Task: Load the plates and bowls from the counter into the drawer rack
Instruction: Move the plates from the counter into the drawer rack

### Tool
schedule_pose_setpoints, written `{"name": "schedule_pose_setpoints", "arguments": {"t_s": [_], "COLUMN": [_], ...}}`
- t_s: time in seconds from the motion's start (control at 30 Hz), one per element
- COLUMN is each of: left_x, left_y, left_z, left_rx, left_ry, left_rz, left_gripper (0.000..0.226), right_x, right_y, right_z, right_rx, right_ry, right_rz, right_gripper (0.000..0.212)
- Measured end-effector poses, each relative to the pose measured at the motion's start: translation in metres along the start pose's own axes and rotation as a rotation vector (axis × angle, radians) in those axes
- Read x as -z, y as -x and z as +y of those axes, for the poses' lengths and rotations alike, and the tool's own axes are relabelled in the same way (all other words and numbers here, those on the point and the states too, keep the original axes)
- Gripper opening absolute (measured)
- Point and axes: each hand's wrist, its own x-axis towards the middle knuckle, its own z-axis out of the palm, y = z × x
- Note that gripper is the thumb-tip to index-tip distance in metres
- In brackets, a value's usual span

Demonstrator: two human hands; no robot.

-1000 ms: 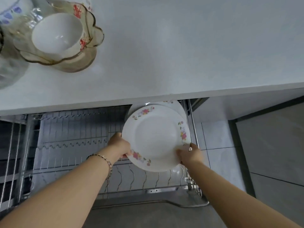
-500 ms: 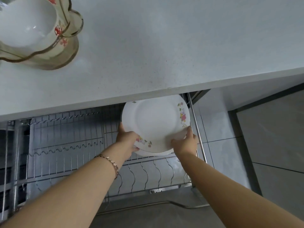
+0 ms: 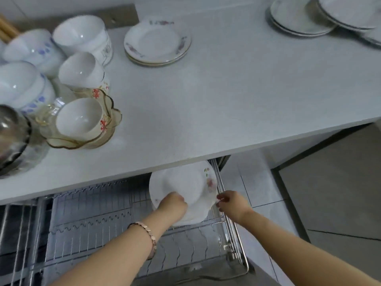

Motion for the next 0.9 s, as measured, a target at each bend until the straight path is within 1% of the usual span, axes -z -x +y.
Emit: {"name": "schedule_pose_setpoints", "arguments": {"t_s": [0.07,0.17,0.3,0.4,0.43,0.5,0.57,0.63,0.67,0.73,0.83,0.9], "left_x": [-0.004,-0.015,-0.046,-0.077,-0.09,-0.118,-0.149,-0.18,-0.196,-0.226,-0.267,-0.287], "left_y": [0.026,0.064,0.102,0.114,0.116,0.116,0.116,0.112,0.109,0.104,0.086,0.073], "left_z": [0.036,0.102,0.194,0.261,0.284,0.329,0.374,0.417,0.436,0.468,0.505,0.527], "left_rx": [-0.125,-0.288,-0.348,-0.43,-0.455,-0.495,-0.517,-0.517,-0.494,-0.4,-0.268,-0.256], "left_ry": [-0.068,-0.13,-0.126,-0.145,-0.14,-0.105,-0.081,-0.025,0.023,0.165,0.353,0.369], "left_rz": [-0.056,-0.074,-0.07,-0.045,-0.052,-0.083,-0.095,-0.101,-0.104,-0.14,-0.185,-0.181], "left_gripper": [0.033,0.024,0.021,0.027,0.025,0.02,0.025,0.03,0.028,0.015,0.036,0.035], "right_x": [0.038,0.107,0.208,0.289,0.318,0.379,0.44,0.496,0.521,0.562,0.605,0.62], "right_y": [0.02,0.049,0.077,0.083,0.081,0.073,0.063,0.05,0.043,0.03,0.005,-0.015], "right_z": [-0.005,-0.005,0.009,0.028,0.037,0.056,0.075,0.097,0.109,0.134,0.167,0.181], "right_rx": [0.072,0.093,0.115,0.119,0.116,0.104,0.054,-0.019,-0.057,-0.142,-0.288,-0.369], "right_ry": [0.076,0.084,0.101,0.069,0.06,0.051,0.004,-0.031,-0.051,-0.038,-0.04,-0.132], "right_rz": [0.029,0.047,0.11,0.238,0.294,0.437,0.571,0.652,0.665,0.673,0.732,0.744], "right_gripper": [0.034,0.034,0.032,0.031,0.032,0.031,0.031,0.034,0.036,0.04,0.044,0.043]}}
